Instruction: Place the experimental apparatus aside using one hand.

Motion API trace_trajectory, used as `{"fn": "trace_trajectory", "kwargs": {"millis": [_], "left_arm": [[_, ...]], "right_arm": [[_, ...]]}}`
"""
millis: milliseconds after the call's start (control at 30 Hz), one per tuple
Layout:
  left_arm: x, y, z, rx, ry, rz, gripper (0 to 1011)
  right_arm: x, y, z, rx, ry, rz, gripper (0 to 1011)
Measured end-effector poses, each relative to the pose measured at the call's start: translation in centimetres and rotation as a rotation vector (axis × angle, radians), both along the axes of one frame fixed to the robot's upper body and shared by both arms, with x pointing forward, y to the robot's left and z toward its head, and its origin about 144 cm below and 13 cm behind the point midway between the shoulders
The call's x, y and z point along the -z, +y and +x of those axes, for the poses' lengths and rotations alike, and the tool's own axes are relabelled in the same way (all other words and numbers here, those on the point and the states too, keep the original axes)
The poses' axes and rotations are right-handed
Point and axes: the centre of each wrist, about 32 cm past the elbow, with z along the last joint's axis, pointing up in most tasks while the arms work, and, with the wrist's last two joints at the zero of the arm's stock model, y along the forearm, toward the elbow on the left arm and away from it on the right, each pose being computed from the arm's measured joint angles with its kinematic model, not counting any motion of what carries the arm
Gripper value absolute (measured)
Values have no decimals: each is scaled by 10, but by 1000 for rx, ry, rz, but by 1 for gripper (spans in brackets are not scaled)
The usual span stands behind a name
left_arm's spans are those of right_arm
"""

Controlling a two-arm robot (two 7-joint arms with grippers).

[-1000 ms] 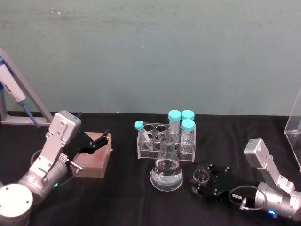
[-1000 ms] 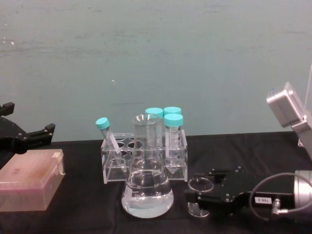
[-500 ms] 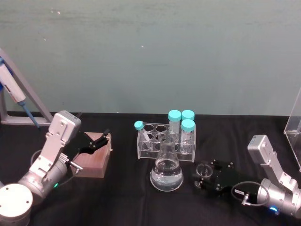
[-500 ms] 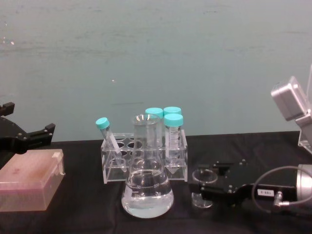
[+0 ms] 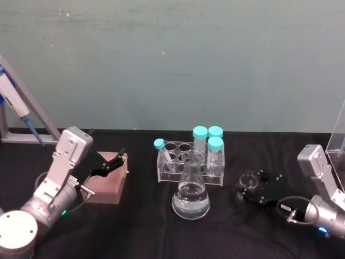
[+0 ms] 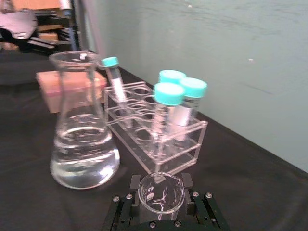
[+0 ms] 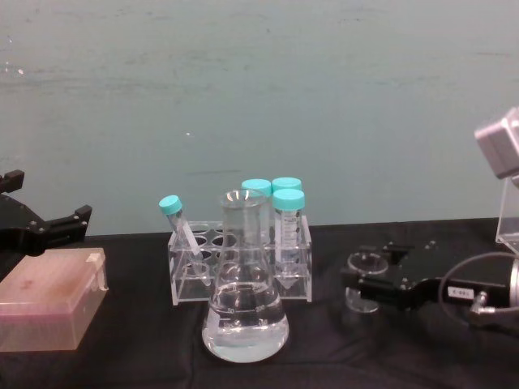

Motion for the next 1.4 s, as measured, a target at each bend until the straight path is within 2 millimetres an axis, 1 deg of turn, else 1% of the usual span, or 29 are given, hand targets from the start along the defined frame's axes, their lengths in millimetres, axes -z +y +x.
{"fn": "trace_trajectory", "kwargs": {"millis": [333, 567, 1067, 1400], "left_arm": [[0, 0, 0, 0, 0, 0, 1000], [0, 0, 0, 0, 0, 0, 1000], [0, 0, 0, 0, 0, 0, 1000], [0, 0, 0, 0, 0, 0, 1000]], "right_arm": [[-4, -14, 9, 122, -37, -9, 507], [-6, -20, 11, 199, -48, -15, 507], [-3, -16, 9, 371, -20, -7, 507], [-3, -14, 13, 461, -20, 4, 507]]}}
